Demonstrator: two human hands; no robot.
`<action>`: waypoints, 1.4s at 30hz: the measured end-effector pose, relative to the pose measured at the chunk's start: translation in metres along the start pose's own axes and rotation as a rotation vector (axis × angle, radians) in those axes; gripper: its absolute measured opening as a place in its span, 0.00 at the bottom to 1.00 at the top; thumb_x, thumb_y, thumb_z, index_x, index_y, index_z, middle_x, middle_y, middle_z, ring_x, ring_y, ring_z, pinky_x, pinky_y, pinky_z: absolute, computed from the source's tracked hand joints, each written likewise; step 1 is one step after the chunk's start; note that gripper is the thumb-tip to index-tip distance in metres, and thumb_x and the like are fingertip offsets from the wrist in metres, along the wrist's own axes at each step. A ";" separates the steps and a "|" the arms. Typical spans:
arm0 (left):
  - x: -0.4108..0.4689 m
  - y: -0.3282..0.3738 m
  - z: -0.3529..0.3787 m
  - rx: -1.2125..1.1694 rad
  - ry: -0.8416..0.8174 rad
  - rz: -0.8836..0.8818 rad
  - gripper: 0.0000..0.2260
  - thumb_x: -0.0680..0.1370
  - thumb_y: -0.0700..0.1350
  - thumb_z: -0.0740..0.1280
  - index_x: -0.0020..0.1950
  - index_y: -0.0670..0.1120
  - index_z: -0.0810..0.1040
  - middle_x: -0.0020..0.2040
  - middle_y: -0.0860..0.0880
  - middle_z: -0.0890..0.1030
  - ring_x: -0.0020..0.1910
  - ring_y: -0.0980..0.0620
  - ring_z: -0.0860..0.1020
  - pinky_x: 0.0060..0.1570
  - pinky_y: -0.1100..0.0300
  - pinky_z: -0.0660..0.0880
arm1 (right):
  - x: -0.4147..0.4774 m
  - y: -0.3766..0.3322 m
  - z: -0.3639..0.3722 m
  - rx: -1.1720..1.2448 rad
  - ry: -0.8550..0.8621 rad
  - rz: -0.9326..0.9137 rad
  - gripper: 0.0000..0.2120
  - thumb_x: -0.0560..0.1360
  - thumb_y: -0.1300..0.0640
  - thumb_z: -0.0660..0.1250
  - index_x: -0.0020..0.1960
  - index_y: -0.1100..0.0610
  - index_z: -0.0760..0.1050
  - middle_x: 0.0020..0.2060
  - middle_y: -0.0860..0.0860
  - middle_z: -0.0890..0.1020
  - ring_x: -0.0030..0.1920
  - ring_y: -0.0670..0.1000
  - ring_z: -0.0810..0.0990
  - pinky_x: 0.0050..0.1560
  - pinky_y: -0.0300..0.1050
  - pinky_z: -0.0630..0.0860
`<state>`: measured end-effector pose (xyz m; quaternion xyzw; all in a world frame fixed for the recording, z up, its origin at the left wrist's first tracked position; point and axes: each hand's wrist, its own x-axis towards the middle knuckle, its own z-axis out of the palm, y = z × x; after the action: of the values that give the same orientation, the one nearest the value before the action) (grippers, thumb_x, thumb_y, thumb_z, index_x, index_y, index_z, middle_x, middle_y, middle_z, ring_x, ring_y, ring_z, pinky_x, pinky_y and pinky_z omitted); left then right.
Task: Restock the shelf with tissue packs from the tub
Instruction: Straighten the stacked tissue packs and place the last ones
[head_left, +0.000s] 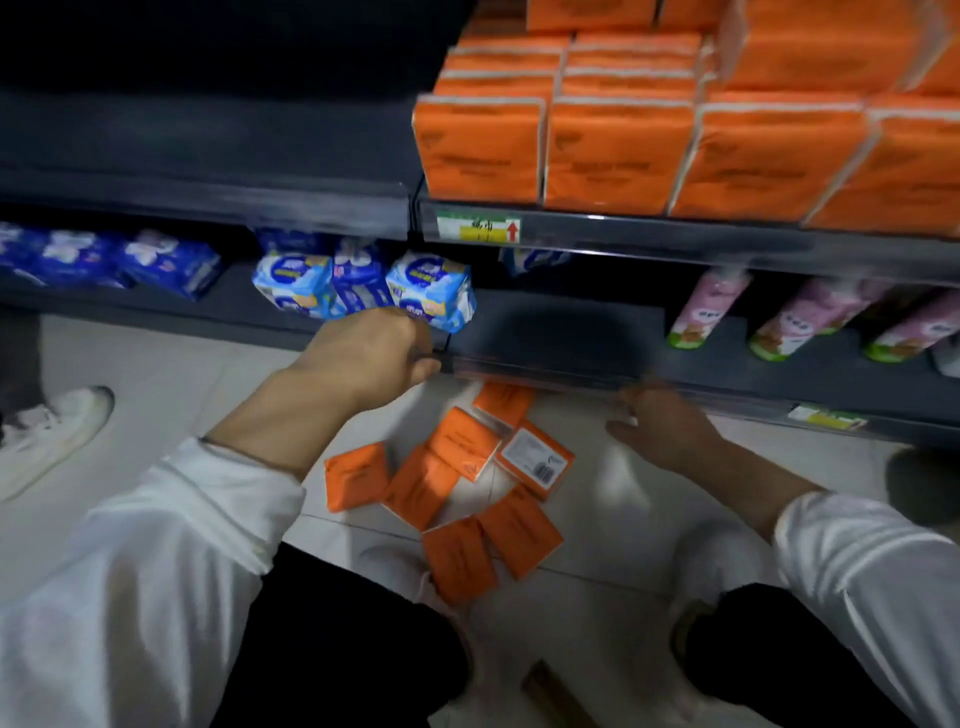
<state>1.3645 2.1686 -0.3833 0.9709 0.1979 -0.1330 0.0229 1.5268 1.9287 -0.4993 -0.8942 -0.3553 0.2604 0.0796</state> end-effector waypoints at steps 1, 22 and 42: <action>0.007 -0.007 0.007 0.006 -0.033 -0.009 0.13 0.77 0.56 0.63 0.57 0.52 0.78 0.57 0.49 0.77 0.58 0.46 0.75 0.51 0.54 0.72 | 0.008 -0.002 0.011 0.022 -0.026 0.019 0.19 0.75 0.51 0.66 0.62 0.58 0.73 0.60 0.58 0.74 0.58 0.57 0.76 0.57 0.46 0.71; 0.045 -0.058 0.077 -0.136 -0.137 -0.056 0.15 0.76 0.58 0.62 0.59 0.55 0.76 0.53 0.54 0.76 0.55 0.52 0.75 0.49 0.56 0.74 | 0.115 0.004 0.171 0.113 -0.284 0.322 0.33 0.73 0.47 0.69 0.71 0.59 0.60 0.65 0.59 0.68 0.65 0.60 0.68 0.58 0.54 0.72; 0.044 -0.028 0.083 -0.379 -0.286 0.018 0.34 0.70 0.58 0.70 0.72 0.48 0.64 0.63 0.51 0.73 0.60 0.52 0.73 0.53 0.69 0.63 | 0.095 -0.054 0.117 0.664 -0.136 -0.019 0.26 0.64 0.52 0.78 0.59 0.58 0.75 0.51 0.53 0.71 0.55 0.51 0.73 0.49 0.32 0.68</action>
<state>1.3717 2.2025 -0.4746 0.9221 0.2056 -0.2296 0.2340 1.4914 2.0274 -0.6201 -0.7967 -0.2640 0.4202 0.3449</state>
